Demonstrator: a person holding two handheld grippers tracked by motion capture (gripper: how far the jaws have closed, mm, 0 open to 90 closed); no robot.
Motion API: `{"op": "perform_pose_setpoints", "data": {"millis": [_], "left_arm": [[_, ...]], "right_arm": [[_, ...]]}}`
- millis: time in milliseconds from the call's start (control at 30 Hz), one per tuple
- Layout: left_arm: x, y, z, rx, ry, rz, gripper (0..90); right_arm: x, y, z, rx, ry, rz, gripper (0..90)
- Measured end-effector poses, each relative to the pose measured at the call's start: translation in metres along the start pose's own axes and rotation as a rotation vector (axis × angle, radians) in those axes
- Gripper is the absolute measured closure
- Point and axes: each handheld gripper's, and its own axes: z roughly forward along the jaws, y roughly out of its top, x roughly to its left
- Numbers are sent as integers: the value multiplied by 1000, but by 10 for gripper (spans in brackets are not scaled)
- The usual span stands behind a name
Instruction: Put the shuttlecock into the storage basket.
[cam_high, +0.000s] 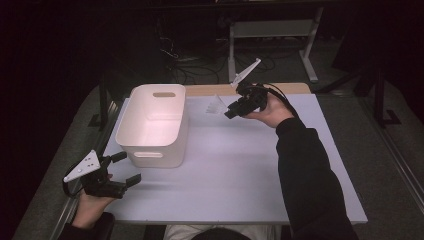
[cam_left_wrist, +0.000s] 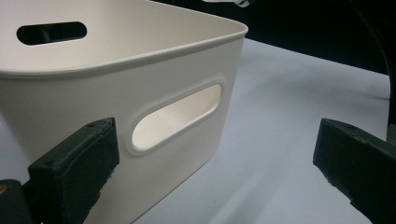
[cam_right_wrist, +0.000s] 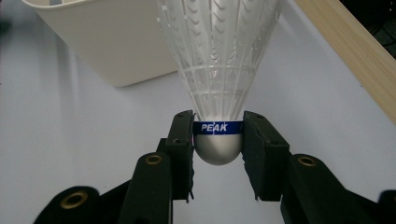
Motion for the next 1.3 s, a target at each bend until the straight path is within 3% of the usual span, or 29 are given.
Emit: {"op": "perform_pose_setpoints", "data": {"millis": [433,1300], "left_arm": [[0,0,0,0,-1,2,1],[0,0,0,-3,1,3,1]], "right_arm": [[5,17,-5,-8,-6,-18,641],[17,51,4,-22,25,-69,641]]}}
